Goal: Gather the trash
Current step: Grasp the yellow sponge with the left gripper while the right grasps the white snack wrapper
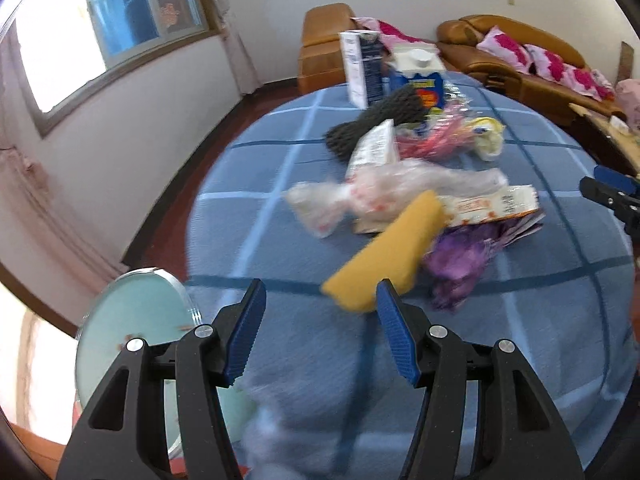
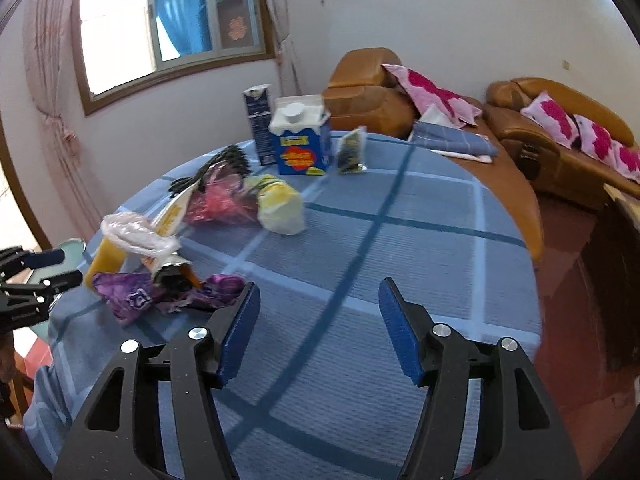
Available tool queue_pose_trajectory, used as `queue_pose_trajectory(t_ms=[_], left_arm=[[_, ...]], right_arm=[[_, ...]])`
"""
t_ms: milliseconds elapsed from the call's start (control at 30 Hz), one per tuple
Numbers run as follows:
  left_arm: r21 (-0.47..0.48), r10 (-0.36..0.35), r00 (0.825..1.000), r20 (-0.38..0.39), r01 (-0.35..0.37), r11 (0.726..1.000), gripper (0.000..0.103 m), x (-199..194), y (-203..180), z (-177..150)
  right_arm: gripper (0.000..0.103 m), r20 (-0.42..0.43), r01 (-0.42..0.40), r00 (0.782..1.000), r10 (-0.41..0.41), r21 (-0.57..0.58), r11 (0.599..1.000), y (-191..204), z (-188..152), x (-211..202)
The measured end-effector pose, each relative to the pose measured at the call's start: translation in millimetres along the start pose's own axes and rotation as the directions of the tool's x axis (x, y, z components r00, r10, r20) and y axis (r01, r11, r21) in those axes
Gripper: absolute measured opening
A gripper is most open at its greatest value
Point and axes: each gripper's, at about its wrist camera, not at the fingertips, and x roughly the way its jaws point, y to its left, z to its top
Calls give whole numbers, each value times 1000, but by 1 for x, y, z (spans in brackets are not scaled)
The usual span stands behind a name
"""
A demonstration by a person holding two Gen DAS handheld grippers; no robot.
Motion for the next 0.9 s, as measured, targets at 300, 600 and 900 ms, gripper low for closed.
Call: queue_pose_trajectory(t_ms=[300, 600, 900], left_arm=[[42, -74, 996, -39, 76, 996, 18, 18, -20, 0], [75, -83, 997, 1, 83, 994, 6, -6, -14, 0], [90, -40, 999, 9, 39, 995, 6, -36, 10, -16]], right_arm=[[64, -7, -44, 999, 44, 51, 998, -8, -7, 6], [64, 28, -116, 993, 115, 52, 992, 10, 8, 4], [57, 20, -246, 969, 247, -31, 969, 58, 32, 20]])
